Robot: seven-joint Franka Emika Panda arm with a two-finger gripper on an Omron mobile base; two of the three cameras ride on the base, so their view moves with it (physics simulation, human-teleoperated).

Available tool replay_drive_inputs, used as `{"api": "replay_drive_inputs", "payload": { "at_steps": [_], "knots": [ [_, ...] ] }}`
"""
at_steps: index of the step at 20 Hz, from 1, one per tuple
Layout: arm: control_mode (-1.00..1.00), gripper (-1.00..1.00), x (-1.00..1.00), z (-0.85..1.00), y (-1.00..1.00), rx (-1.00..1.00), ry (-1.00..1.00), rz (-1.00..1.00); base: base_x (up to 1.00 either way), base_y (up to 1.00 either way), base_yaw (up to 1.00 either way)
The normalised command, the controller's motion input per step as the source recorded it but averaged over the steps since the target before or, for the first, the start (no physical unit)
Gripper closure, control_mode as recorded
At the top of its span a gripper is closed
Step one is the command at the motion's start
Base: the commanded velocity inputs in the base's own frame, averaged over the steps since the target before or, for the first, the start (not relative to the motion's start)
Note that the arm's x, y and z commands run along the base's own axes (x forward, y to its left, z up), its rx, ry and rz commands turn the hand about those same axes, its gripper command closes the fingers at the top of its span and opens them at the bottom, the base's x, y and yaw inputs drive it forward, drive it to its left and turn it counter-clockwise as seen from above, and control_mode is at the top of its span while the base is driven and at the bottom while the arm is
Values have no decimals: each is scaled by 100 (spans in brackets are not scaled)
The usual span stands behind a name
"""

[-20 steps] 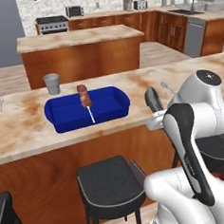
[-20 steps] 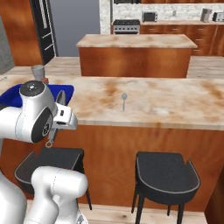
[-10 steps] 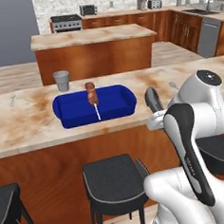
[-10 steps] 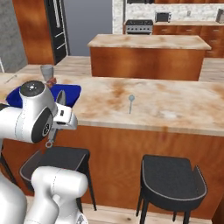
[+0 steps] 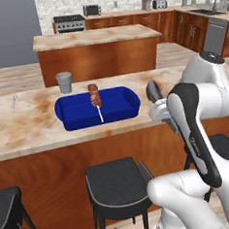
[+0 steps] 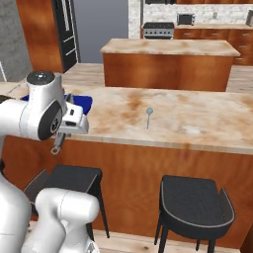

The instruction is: Take the tongs from the drawer on the right and place them on the dining counter next to the tray containing the kebab skewer.

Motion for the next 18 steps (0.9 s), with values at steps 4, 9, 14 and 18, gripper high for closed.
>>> {"api": "replay_drive_inputs", "payload": {
  "at_steps": [4,9,14,18],
  "knots": [
    [-100,100,19,55,-1,0,20,0,0,0,0],
    [-100,100,22,9,-6,0,4,0,0,0,0],
    [-100,100,35,-15,-18,0,-3,8,0,0,0],
    [-100,100,34,-19,-36,3,-1,16,0,0,0]
  ]
}}
